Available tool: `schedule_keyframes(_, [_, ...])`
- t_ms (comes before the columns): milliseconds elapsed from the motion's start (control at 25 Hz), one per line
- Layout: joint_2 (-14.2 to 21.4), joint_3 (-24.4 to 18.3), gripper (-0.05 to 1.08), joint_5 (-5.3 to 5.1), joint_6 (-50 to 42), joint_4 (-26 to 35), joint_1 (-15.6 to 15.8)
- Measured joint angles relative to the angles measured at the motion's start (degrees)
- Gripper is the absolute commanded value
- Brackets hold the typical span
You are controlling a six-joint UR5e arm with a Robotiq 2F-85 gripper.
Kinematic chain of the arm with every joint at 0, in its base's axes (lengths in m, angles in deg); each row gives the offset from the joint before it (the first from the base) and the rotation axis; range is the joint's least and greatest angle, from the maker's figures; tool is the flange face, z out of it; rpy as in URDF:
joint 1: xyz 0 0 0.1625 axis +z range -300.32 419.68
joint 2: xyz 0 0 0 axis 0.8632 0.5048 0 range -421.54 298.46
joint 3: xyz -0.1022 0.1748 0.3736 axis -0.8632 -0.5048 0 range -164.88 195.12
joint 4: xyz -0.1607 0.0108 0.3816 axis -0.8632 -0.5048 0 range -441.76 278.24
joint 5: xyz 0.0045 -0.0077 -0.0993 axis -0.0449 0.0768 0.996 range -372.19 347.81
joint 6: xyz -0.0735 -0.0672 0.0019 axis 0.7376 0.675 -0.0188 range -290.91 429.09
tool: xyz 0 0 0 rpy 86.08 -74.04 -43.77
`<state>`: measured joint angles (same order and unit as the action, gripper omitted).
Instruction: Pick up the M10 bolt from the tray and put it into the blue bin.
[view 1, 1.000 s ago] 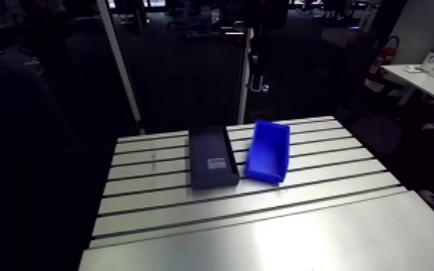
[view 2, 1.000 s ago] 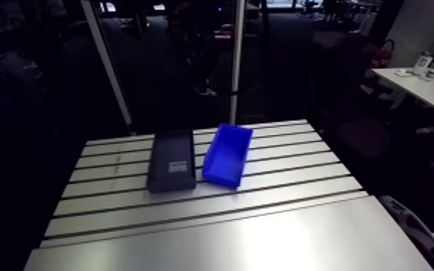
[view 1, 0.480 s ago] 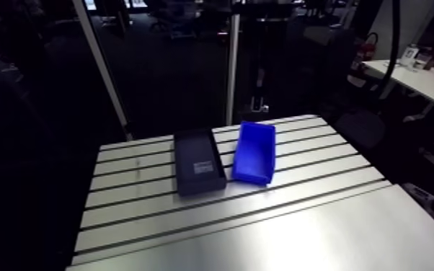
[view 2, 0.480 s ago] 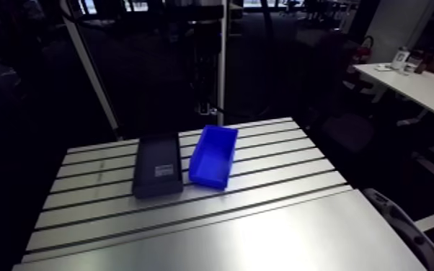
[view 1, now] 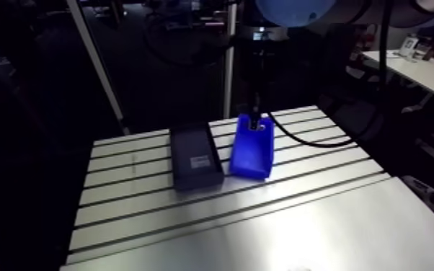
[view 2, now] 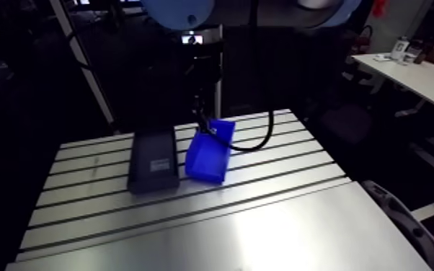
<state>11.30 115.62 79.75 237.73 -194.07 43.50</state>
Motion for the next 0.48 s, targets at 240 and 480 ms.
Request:
schedule_keyframes(240, [-2.2,1.0,1.08,0.05,-0.7,-3.9,-0.7])
schedule_keyframes(480, [-4.8,1.4,1.08,0.01,-1.4,-6.5,-0.9])
